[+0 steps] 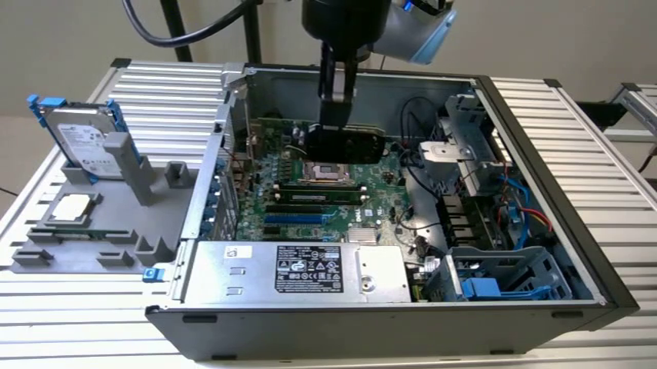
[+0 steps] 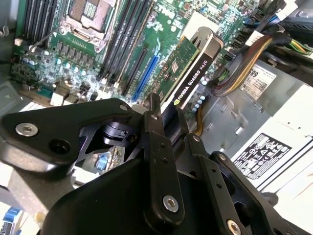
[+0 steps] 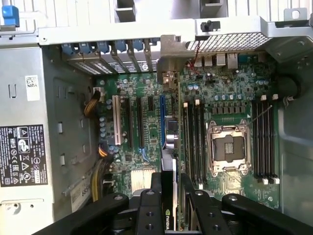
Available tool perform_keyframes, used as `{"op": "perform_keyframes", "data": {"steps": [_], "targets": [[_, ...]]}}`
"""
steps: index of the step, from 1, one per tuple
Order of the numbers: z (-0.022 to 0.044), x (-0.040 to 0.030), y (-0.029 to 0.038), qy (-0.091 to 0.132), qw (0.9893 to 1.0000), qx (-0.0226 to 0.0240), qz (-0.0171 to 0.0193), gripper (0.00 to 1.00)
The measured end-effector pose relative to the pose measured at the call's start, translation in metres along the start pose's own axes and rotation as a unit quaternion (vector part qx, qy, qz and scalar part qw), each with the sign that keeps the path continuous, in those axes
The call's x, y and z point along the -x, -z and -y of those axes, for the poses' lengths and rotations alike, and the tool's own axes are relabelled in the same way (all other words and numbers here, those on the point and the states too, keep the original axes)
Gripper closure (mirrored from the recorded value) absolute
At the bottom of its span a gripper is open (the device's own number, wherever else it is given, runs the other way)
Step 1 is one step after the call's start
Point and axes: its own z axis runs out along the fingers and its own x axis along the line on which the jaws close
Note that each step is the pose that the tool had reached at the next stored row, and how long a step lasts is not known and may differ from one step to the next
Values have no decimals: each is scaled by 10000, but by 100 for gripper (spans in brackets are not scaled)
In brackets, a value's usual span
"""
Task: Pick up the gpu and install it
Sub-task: 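Insert the gpu into the slot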
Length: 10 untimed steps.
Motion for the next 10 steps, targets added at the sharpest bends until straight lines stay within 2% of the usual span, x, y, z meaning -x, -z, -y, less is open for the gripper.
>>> {"op": "perform_keyframes", "data": {"steps": [10], "targets": [[42,3,-39,58,10000,0,-1,100]]}}
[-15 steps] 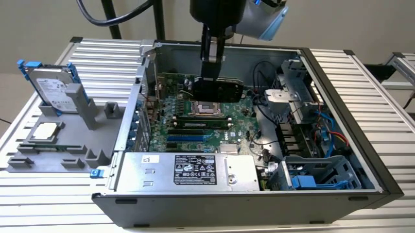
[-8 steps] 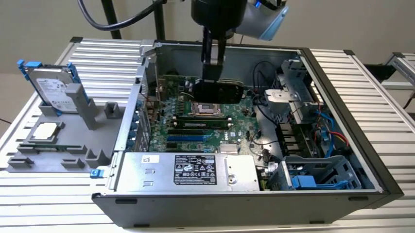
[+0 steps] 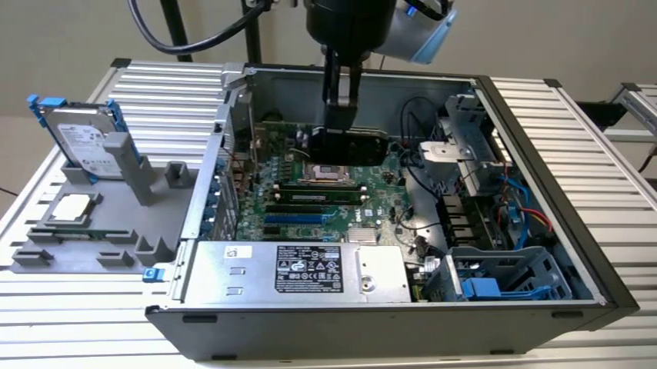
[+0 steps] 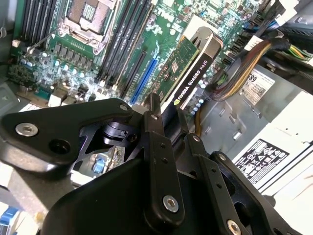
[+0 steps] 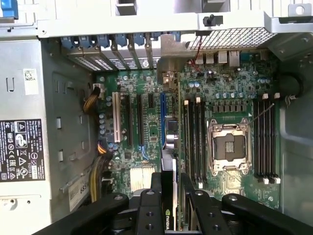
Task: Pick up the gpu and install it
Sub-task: 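Insert the gpu into the slot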
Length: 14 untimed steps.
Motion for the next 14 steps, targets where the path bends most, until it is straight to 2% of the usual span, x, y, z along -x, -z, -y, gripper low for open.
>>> {"op": "perform_keyframes", "data": {"steps": [7,14], "targets": [[2,0,-44,2,10000,0,-2,100],[2,0,-52,2,10000,0,-2,100]]}}
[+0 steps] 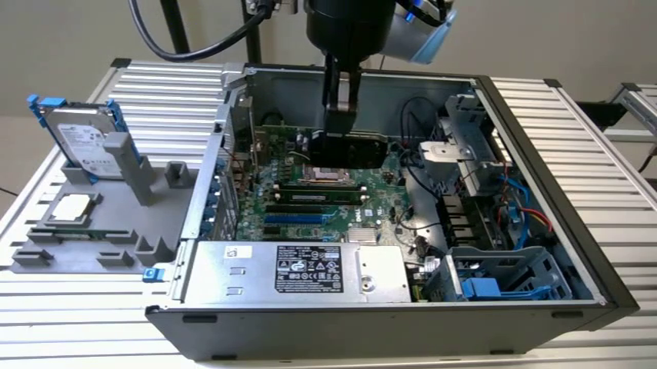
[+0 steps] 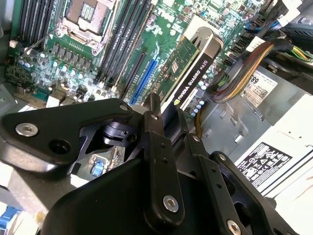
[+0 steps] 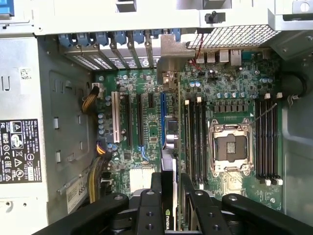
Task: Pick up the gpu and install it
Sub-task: 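Insert the gpu into the slot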
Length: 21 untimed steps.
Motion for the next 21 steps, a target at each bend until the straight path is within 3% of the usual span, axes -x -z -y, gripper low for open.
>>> {"op": "perform_keyframes", "data": {"steps": [21], "targets": [[1,3,-51,0,10000,0,7,100]]}}
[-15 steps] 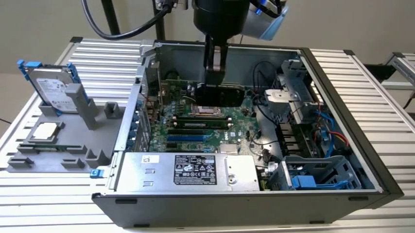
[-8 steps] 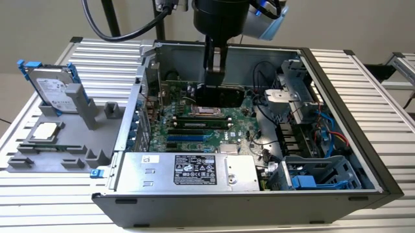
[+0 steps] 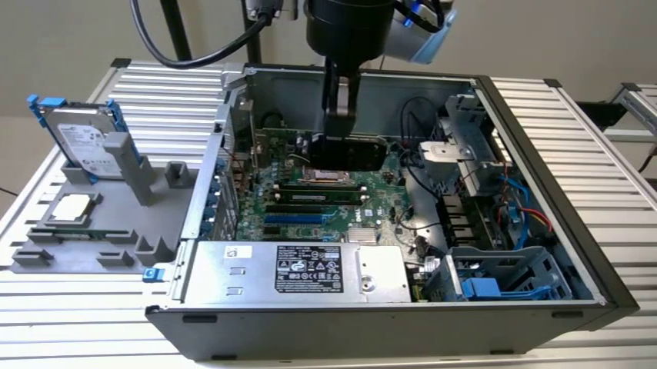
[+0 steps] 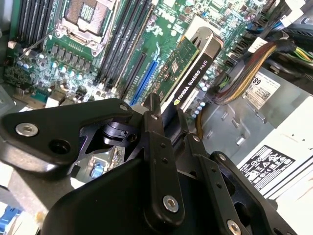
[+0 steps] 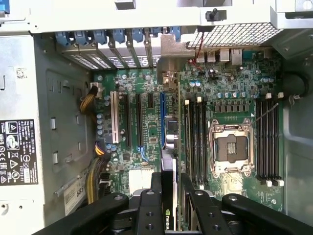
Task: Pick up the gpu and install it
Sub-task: 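Insert the gpu into the slot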
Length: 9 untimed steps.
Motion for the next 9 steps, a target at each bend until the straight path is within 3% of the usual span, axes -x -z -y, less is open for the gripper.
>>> {"op": "perform_keyframes", "data": {"steps": [9], "targets": [[0,0,-37,0,10000,0,-4,100]]}}
